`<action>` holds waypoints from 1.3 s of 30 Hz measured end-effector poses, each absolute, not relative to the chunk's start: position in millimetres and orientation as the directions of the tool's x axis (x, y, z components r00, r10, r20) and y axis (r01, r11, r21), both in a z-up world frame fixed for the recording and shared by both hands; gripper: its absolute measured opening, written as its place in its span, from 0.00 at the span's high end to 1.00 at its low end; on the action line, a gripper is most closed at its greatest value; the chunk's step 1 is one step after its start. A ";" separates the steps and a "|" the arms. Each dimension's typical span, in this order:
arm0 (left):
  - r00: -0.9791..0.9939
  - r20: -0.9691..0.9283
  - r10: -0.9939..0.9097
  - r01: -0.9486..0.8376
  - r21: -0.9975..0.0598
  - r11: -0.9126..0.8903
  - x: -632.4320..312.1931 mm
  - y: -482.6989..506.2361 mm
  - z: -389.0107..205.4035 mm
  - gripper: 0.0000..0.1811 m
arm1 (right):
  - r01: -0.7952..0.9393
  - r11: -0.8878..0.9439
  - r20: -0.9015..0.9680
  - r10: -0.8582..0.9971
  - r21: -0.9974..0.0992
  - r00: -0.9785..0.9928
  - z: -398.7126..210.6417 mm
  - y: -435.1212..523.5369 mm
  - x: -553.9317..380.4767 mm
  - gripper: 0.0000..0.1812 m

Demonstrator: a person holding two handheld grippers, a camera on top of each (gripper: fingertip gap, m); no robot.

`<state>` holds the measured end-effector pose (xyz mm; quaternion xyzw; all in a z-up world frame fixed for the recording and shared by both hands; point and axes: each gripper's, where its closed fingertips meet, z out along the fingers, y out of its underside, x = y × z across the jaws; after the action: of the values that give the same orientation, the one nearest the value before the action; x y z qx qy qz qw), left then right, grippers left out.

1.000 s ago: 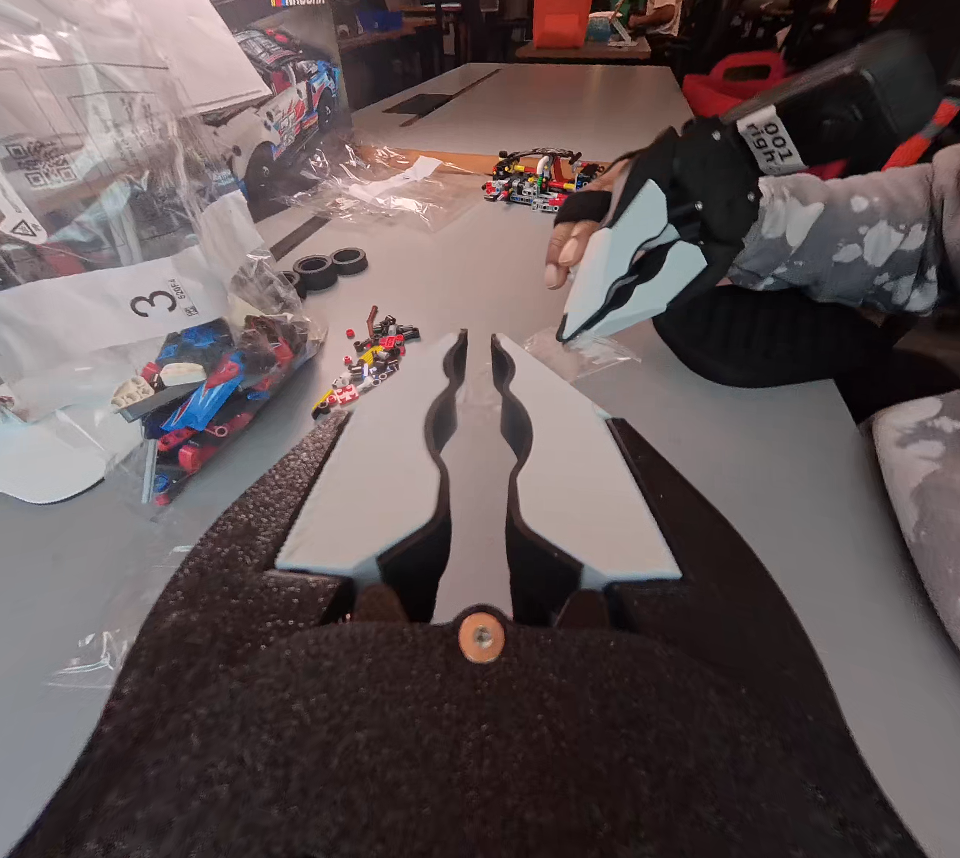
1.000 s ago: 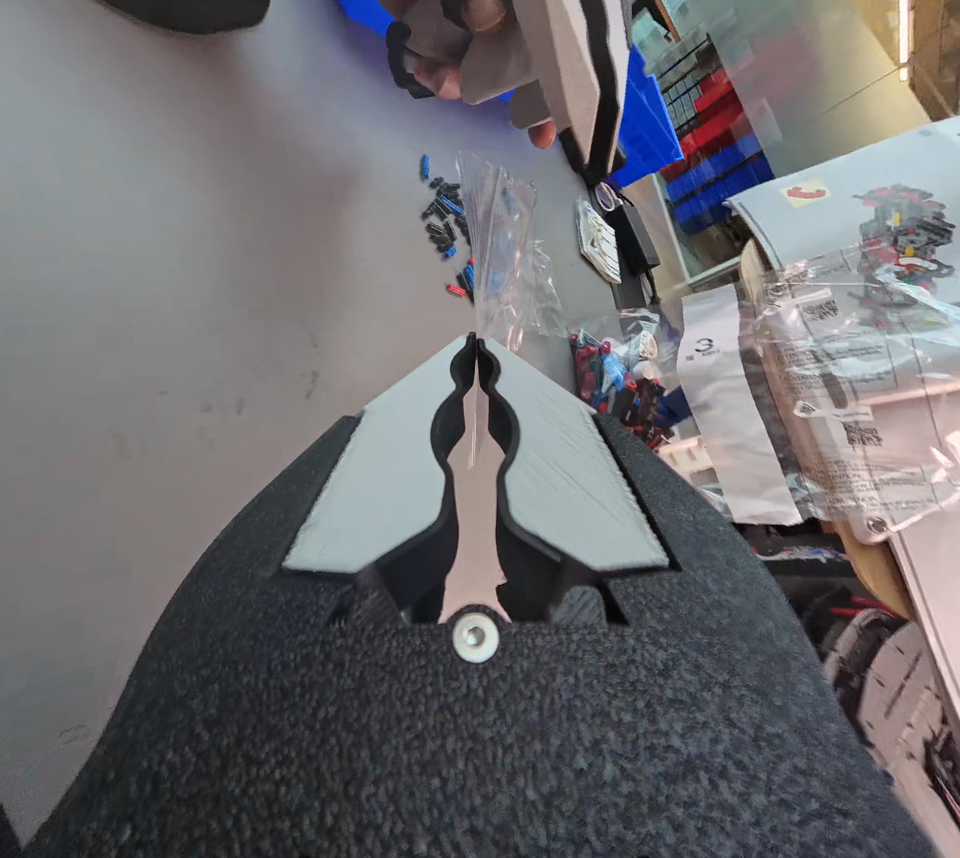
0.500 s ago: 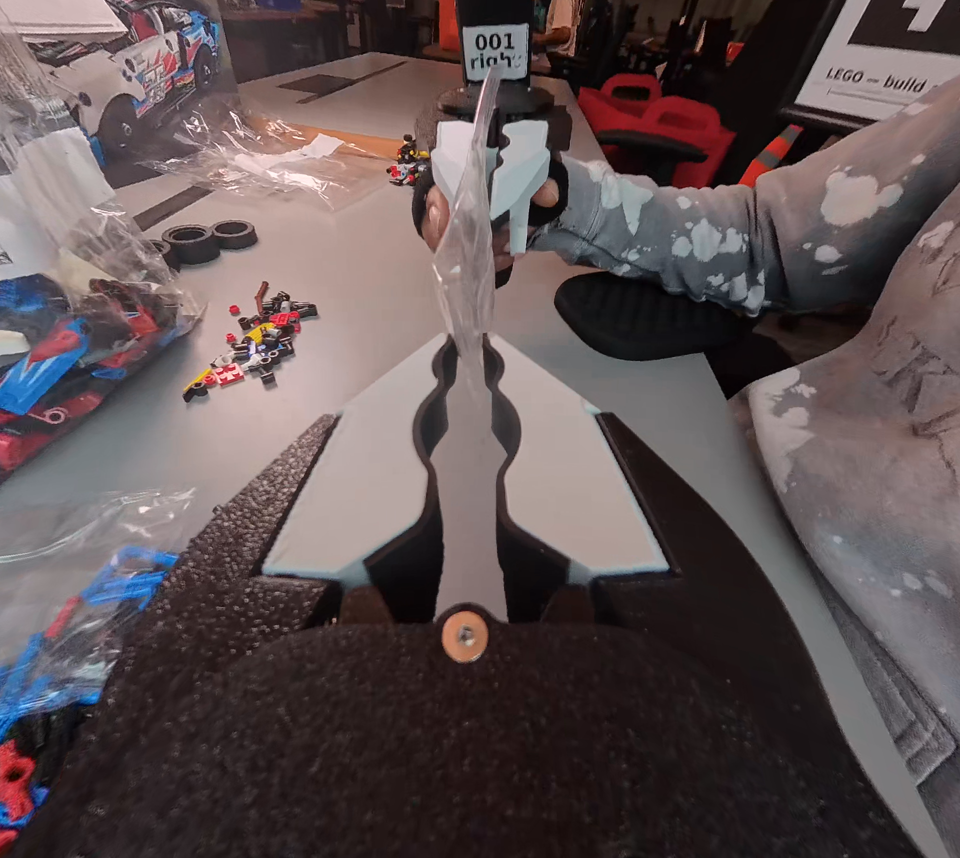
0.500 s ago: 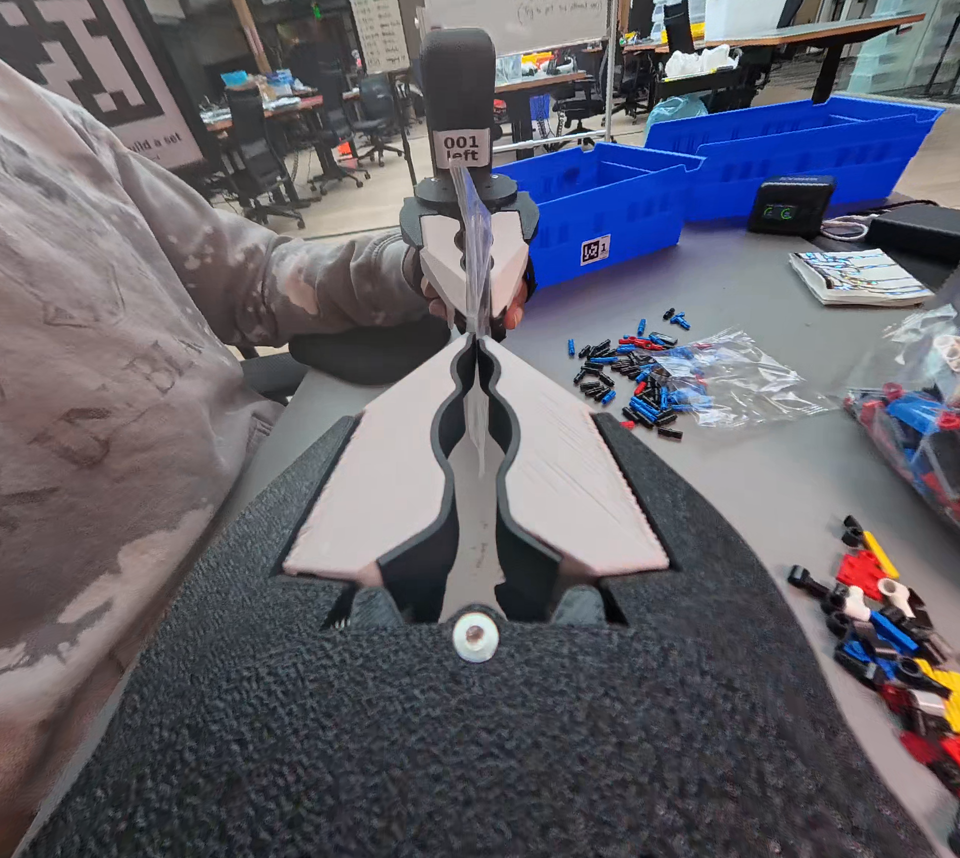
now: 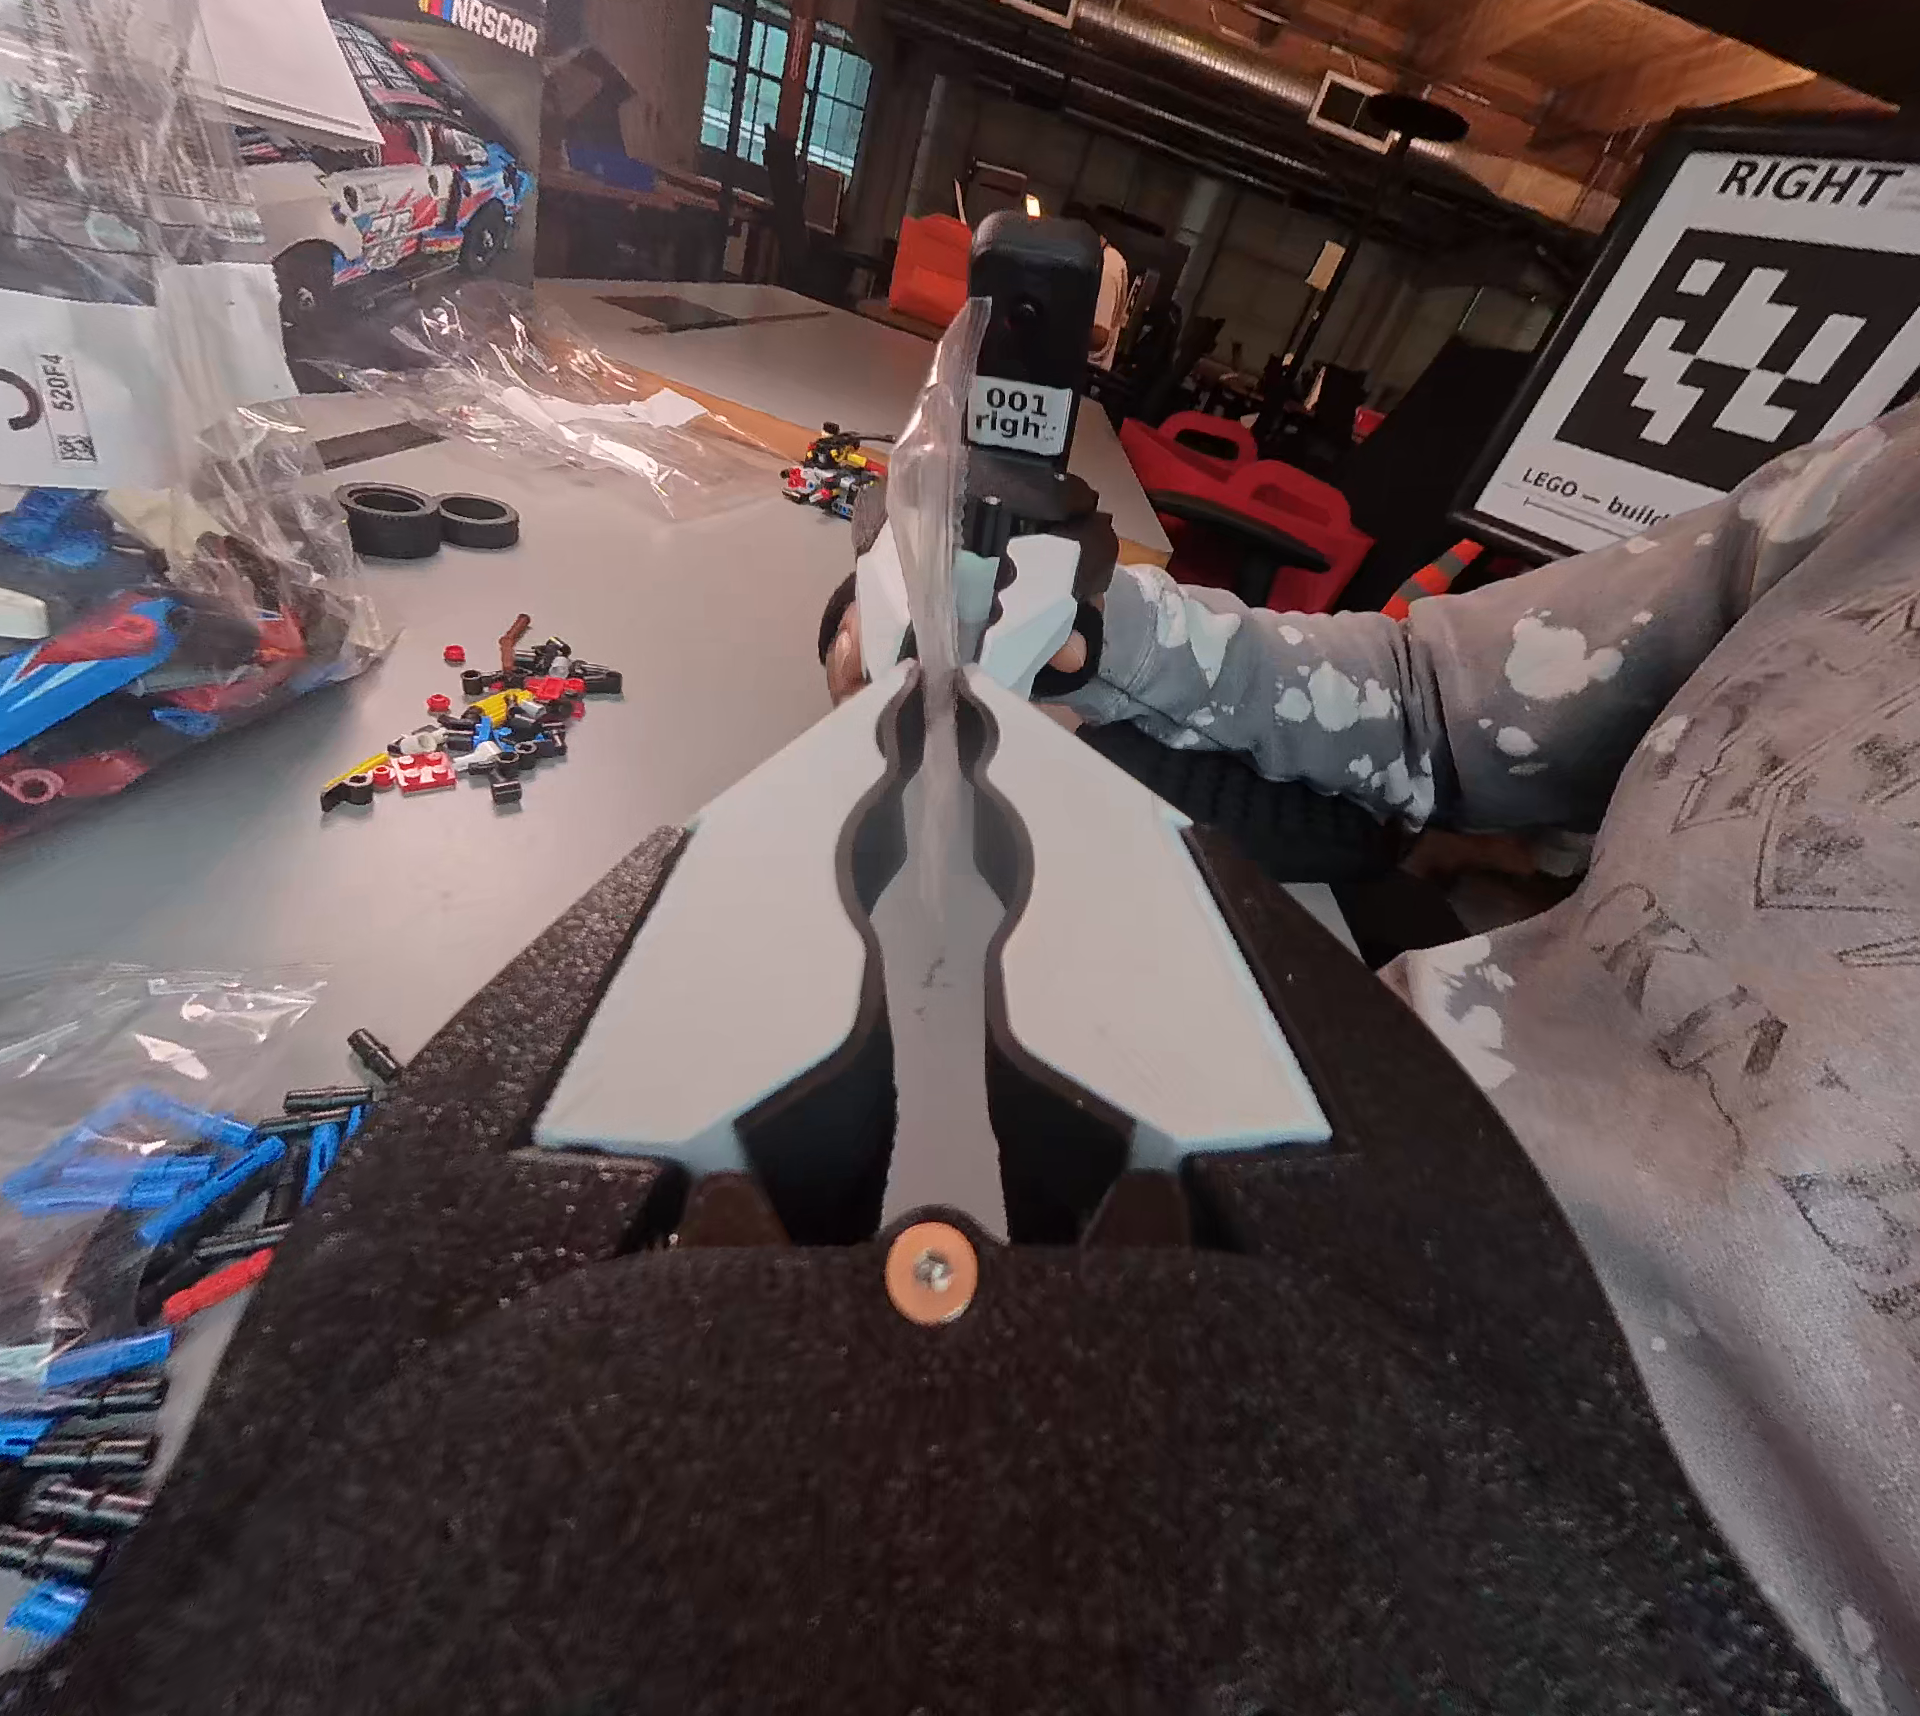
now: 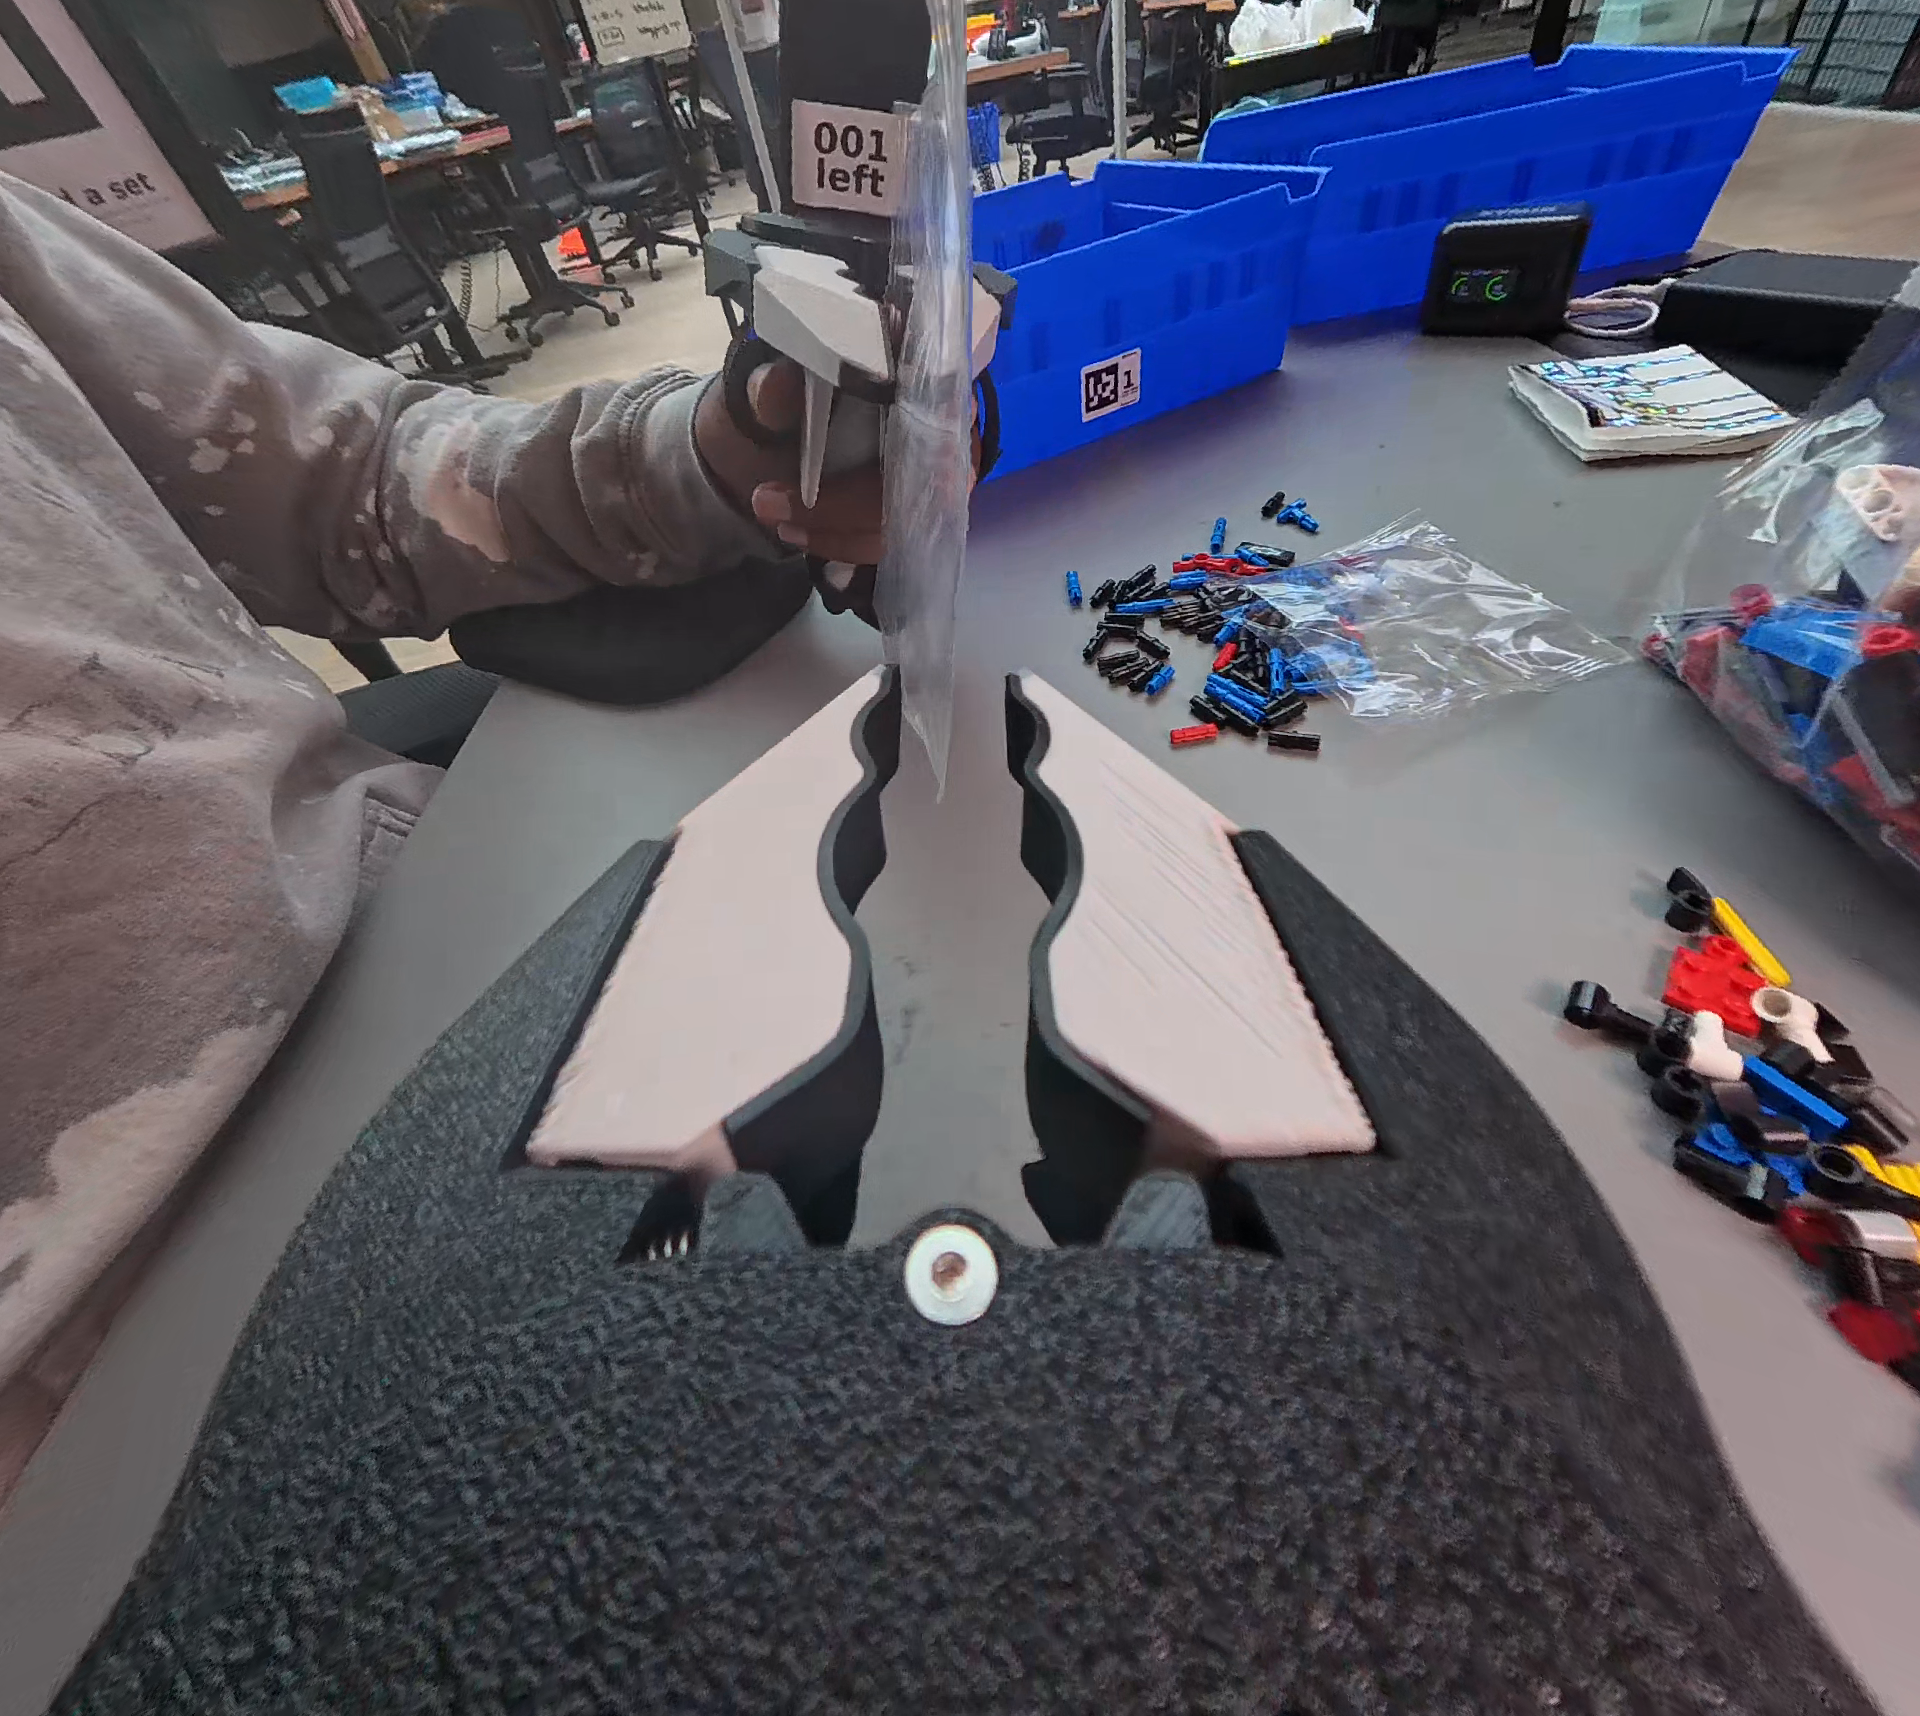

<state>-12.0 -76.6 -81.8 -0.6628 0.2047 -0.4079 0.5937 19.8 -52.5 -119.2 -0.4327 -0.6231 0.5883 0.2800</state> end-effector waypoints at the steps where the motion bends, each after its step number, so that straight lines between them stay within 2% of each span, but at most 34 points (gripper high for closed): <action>1: 0.576 0.309 -0.756 0.235 -0.949 -0.209 -12.0 -76.6 -79.5 0.99 | 0.199 -0.088 -0.174 0.865 -0.976 -0.471 -117.3 -54.3 18.1 0.89; 2: 0.570 0.318 -0.757 0.245 -0.946 -0.213 -10.6 -76.7 -78.7 0.98 | 0.183 -0.106 -0.182 0.859 -0.977 -0.478 -114.1 -56.9 16.6 0.93; 3: 0.570 0.320 -0.756 0.239 -0.946 -0.220 -8.3 -76.4 -80.2 0.98 | 0.160 -0.116 -0.180 0.854 -0.980 -0.488 -109.5 -59.6 16.2 1.00; 8: 0.579 0.306 -0.756 0.202 -0.952 -0.231 -5.4 -76.2 -85.2 0.98 | 0.084 -0.216 -0.229 0.835 -0.973 -0.500 -86.6 -50.4 21.2 1.00; 12: 0.606 0.286 -0.742 0.131 -0.956 -0.262 -9.2 -75.6 -94.8 0.96 | 0.086 -0.248 -0.258 0.826 -0.965 -0.501 -78.0 -39.2 30.6 1.00; 14: 0.625 0.264 -0.735 0.109 -0.962 -0.252 -13.5 -75.5 -92.4 0.87 | 0.191 -0.177 -0.250 0.833 -0.966 -0.493 -89.1 -40.6 34.6 1.00; 17: 0.652 0.210 -0.729 0.079 -0.974 -0.210 -19.4 -77.0 -82.5 0.74 | 0.405 0.069 -0.138 0.878 -0.912 -0.459 -131.3 -43.2 41.6 1.00; 20: 0.614 0.150 -0.775 -0.083 -0.964 -0.252 1.7 -85.9 -101.4 0.66 | 0.519 0.203 -0.109 0.854 -0.830 -0.508 -160.2 -63.5 44.4 1.00; 22: 0.541 0.169 -0.824 -0.225 -0.915 -0.335 23.5 -98.0 -132.1 0.68 | 0.516 0.236 -0.101 0.834 -0.823 -0.542 -163.5 -76.8 39.8 1.00; 24: 0.482 0.184 -0.857 -0.339 -0.862 -0.376 37.4 -110.0 -159.0 0.82 | 0.479 0.228 -0.094 0.825 -0.848 -0.558 -155.1 -81.9 35.6 1.00; 25: 0.470 0.180 -0.864 -0.356 -0.857 -0.373 40.8 -112.1 -164.7 0.85 | 0.448 0.200 -0.098 0.824 -0.871 -0.557 -146.4 -81.4 34.0 1.00; 27: 0.478 0.183 -0.859 -0.316 -0.877 -0.363 42.3 -108.2 -161.4 0.90 | 0.367 0.132 -0.095 0.836 -0.921 -0.540 -127.3 -73.9 32.2 1.00; 30: 0.511 0.223 -0.830 -0.119 -0.938 -0.325 33.0 -94.4 -128.3 0.98 | 0.150 -0.066 -0.131 0.866 -0.986 -0.482 -85.7 -56.7 29.0 0.99; 33: 0.543 0.301 -0.784 0.158 -0.953 -0.257 10.0 -80.8 -88.8 1.00 | 0.003 -0.214 -0.195 0.885 -0.977 -0.424 -59.5 -38.5 26.8 0.83; 36: 0.525 0.367 -0.768 0.354 -0.915 -0.195 -11.7 -77.5 -64.5 1.00 | -0.005 -0.236 -0.213 0.885 -0.972 -0.414 -61.9 -44.2 18.2 0.76; 39: 0.534 0.366 -0.762 0.392 -0.906 -0.161 -17.2 -76.9 -59.1 1.00 | -0.012 -0.233 -0.209 0.891 -0.972 -0.404 -66.6 -56.4 6.2 0.80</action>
<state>-17.2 -76.9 -59.1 -0.6089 0.1520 -0.4581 0.6296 6.2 -56.4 -66.6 -0.4257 -0.5162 0.6598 0.3419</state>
